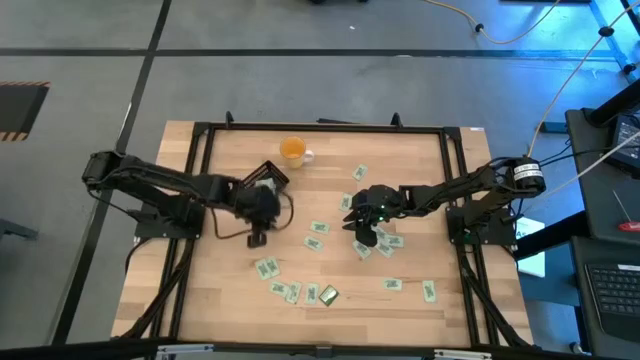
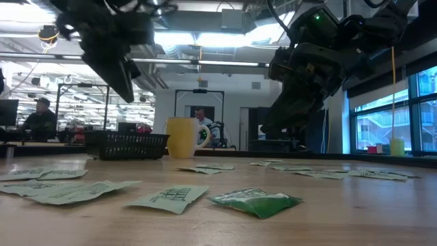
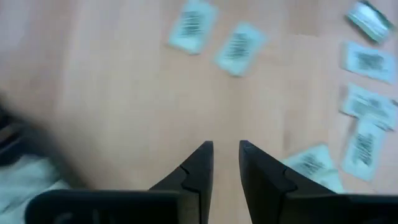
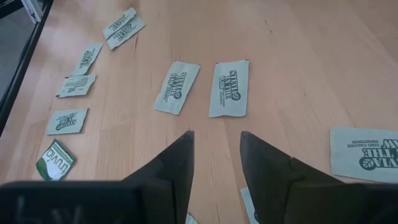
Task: Pick and place Stevia / Truvia into bins
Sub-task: Put the green stevia packet into the black bin
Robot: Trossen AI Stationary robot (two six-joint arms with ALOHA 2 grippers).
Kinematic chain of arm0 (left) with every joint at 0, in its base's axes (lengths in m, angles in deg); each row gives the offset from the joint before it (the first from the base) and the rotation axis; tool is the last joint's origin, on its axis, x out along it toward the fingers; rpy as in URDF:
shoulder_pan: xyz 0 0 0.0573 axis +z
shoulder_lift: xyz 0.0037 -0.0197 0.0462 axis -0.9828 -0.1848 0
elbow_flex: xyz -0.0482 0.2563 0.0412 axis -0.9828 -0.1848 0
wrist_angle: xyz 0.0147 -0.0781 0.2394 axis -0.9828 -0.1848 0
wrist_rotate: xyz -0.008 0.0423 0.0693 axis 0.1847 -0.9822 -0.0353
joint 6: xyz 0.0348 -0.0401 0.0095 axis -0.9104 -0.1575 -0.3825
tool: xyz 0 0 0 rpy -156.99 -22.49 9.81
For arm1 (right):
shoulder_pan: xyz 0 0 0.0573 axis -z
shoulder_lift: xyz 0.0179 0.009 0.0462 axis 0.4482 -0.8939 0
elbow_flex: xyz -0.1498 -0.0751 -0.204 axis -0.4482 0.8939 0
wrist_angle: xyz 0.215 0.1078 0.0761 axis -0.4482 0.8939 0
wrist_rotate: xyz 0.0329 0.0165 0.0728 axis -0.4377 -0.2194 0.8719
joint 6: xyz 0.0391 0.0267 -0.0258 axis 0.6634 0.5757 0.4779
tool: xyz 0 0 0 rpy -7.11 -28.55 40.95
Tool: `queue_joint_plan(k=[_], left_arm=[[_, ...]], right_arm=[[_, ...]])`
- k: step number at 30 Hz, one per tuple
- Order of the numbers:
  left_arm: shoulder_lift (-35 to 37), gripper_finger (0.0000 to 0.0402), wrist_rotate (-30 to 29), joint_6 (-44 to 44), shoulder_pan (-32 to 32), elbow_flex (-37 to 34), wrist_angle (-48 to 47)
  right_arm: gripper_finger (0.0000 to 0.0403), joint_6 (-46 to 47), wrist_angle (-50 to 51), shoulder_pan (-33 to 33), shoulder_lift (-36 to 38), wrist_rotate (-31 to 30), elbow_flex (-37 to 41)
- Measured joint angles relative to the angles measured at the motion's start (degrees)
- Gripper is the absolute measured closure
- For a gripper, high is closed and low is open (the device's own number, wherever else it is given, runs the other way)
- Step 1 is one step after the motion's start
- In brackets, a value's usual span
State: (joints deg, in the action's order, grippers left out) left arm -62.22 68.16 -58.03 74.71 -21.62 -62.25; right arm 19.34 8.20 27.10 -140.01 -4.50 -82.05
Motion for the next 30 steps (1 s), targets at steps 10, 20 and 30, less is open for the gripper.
queue_joint_plan(k=[10,20,30], left_arm=[[-4.4,0.0332,-3.1,1.1,-12.8,0.0,5.1],[-14.0,0.0337,-5.1,3.6,-20.0,0.1,10.9],[-22.9,0.0341,-6.5,6.8,-20.8,0.3,10.8]], right_arm=[[0.027,-0.2,0.0,0.0,0.0,0.0,0.0],[0.027,-0.2,0.0,0.0,0.0,0.0,0.0],[0.027,-0.2,-0.1,0.0,0.0,0.0,0.0]])
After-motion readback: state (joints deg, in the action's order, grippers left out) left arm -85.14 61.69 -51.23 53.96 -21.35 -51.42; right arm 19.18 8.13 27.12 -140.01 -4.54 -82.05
